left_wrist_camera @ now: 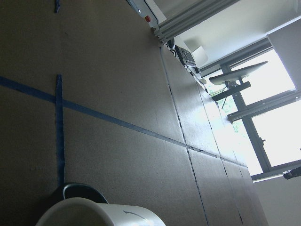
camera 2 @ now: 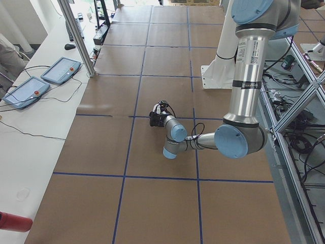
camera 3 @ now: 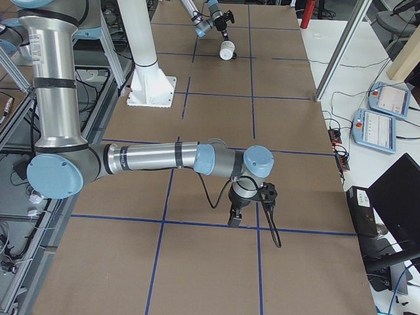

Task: Flip mug
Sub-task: 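Reach the left gripper toward the open rim of the sideways white mug, then close the left gripper on the mug rim and lift it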

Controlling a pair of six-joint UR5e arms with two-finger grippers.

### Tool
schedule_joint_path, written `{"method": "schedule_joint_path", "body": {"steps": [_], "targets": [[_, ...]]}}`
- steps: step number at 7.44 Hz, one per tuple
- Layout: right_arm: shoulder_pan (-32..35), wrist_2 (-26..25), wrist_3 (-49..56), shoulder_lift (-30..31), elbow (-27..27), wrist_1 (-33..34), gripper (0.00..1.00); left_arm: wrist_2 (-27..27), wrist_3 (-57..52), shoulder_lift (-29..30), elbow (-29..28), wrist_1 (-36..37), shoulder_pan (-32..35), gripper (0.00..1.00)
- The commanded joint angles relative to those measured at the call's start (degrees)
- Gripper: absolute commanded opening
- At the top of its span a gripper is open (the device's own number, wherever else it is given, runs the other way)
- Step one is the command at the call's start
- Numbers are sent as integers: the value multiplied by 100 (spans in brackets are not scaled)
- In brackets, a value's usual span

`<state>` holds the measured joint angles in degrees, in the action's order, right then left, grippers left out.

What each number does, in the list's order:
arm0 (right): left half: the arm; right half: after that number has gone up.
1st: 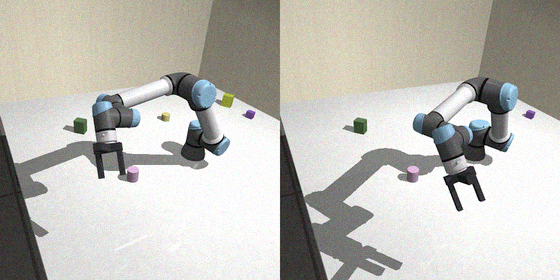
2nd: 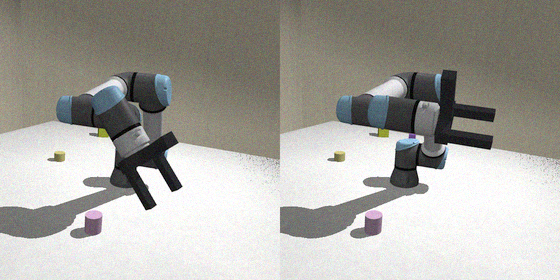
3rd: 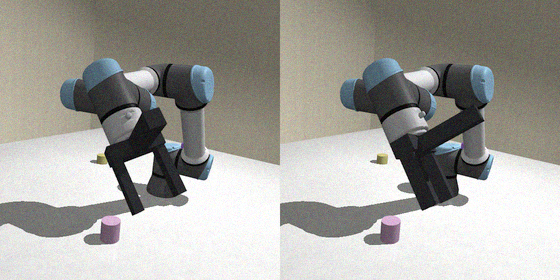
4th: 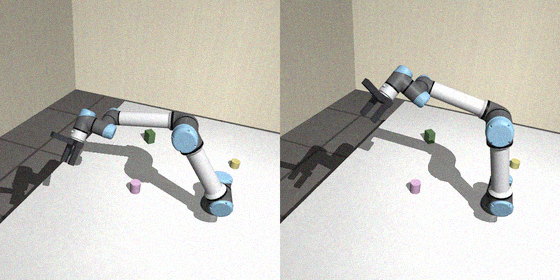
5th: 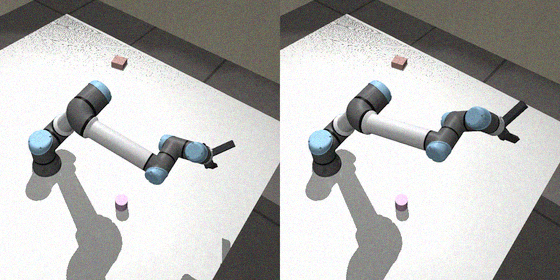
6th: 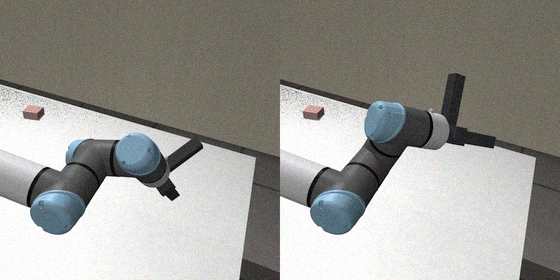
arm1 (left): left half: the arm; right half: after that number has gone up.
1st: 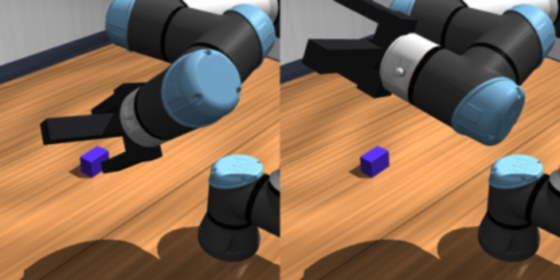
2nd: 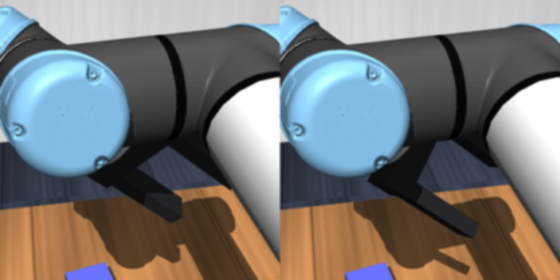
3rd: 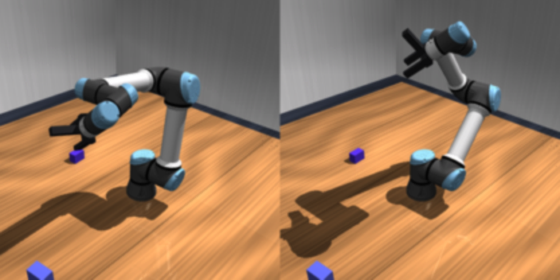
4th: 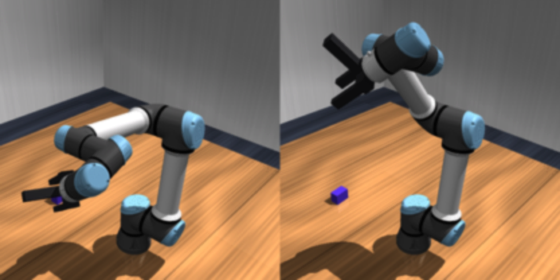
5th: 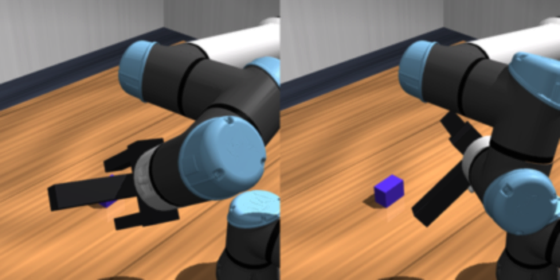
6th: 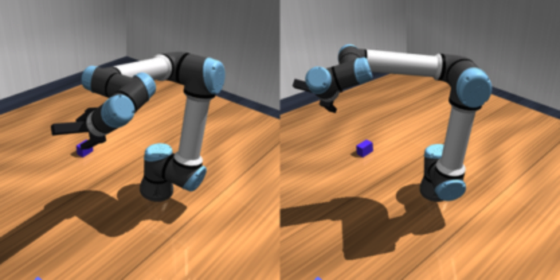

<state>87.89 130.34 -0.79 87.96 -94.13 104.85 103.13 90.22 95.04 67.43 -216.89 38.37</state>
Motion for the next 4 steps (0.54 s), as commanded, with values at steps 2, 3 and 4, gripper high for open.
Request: {"method": "schedule_joint_path", "body": {"steps": [2,3,4], "targets": [[0,0,0,2,0,0,100,427,671,365,60,42,-58,0],[0,0,0,-7,0,0,100,410,829,410,78,42,20,0],[0,0,0,2,0,0,100,409,995,541,86,51,178,0]]}}
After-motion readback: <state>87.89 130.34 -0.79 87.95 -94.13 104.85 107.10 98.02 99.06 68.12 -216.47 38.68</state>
